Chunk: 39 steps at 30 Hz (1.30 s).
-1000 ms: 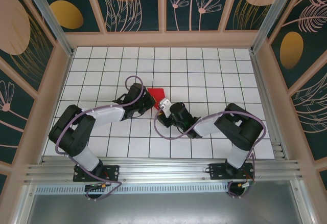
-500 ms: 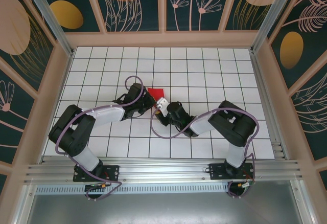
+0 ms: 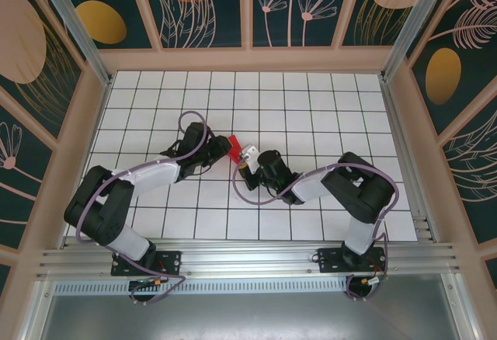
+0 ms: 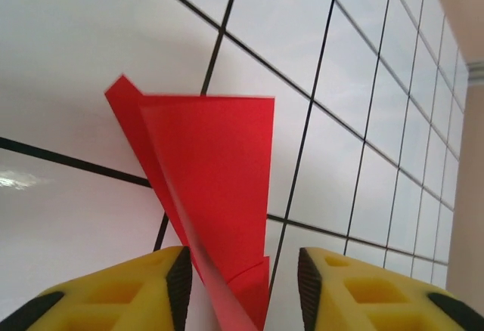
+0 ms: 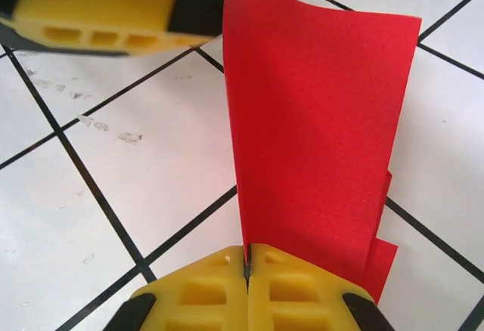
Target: Fold a paper plane with a square sheet of paper (pick it up from the middle)
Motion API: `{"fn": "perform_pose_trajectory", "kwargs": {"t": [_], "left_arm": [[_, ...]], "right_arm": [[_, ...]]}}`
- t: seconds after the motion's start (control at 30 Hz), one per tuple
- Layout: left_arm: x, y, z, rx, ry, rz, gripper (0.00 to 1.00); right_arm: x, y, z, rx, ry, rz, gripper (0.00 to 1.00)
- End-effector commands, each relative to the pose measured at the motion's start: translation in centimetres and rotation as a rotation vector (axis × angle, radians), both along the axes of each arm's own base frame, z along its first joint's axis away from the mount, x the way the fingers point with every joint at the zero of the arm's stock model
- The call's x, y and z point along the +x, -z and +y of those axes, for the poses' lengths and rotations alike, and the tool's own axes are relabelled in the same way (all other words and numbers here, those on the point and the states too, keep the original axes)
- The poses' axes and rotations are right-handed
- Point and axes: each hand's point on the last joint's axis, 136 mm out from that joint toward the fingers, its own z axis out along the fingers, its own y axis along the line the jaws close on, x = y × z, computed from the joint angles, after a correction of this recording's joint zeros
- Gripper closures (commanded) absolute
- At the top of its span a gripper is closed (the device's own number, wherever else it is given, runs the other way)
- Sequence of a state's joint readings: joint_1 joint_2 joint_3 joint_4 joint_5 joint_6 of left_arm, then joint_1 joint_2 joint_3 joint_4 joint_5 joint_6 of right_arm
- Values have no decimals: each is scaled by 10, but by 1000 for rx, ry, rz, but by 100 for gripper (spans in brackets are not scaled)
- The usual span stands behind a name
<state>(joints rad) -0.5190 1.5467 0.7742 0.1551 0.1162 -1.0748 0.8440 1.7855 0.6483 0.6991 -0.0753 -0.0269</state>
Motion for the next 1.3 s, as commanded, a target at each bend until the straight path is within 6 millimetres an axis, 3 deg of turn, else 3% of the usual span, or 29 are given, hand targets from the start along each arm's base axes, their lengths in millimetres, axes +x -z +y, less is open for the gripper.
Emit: {"fn": "perform_pose_trajectory", "kwargs": {"t": [0.0,0.3,0.57,0.73,1.07,1.27], "left_arm": [[2,-8,17,22,-26,-49,51],[-6,-9,28,52,-11,-103,39],[-15,-19,22,25,72,-193,31],[-18,-20,16,-1,112,-228,31],[-33,-17,9,-51,186,-269,36],[-36,-14,7,-58,199,-275,45]], "right_arm": [[-11,-13,9,112,-52,133,100],[-11,-23,18,268,-66,381,100],[5,-20,10,346,1,520,100],[9,-19,9,361,3,583,100],[-3,-14,18,410,-44,740,100],[-3,-11,27,408,-73,791,100]]}}
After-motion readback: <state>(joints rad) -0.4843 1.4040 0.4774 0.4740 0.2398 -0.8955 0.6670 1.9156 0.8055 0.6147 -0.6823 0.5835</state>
